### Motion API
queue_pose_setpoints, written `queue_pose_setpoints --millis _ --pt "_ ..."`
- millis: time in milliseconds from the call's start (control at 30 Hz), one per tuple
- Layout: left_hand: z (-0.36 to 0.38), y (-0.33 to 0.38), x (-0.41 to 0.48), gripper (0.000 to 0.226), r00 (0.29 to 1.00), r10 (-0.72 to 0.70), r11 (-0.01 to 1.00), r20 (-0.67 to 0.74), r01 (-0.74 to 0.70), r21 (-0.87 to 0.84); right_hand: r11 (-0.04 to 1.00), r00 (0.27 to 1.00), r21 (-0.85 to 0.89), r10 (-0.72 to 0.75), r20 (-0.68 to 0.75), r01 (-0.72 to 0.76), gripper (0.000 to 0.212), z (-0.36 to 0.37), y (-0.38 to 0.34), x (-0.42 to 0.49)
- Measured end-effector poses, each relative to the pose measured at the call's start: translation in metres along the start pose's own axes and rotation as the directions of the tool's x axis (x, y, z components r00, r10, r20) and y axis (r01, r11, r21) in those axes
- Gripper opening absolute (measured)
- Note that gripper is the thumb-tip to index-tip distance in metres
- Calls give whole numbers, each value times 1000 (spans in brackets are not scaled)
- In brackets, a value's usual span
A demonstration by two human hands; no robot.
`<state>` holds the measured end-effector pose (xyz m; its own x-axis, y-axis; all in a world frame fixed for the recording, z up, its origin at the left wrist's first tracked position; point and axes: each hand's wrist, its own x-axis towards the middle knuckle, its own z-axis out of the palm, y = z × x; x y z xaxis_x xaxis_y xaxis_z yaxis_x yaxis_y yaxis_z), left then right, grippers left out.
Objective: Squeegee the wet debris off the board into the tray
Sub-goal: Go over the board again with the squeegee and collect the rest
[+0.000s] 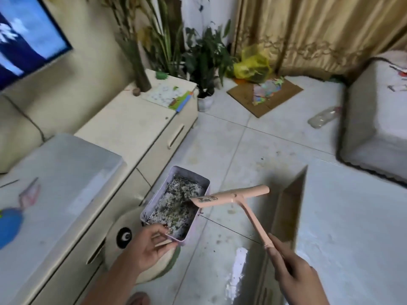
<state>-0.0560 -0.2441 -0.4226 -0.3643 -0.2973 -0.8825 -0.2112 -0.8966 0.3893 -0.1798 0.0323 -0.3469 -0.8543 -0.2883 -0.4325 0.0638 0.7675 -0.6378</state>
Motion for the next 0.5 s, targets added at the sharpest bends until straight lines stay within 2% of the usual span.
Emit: queue_pose_setpoints --millis 200,500 --pt "-89 73 -6 16 999 14 1000 -41 -13 14 999 999 -18 -34 14 35 27 69 -73 -20" --pt "-215 199 19 18 985 40 993 -171 -20 116 999 998 22 36 51 -37 26 183 -167 -54"
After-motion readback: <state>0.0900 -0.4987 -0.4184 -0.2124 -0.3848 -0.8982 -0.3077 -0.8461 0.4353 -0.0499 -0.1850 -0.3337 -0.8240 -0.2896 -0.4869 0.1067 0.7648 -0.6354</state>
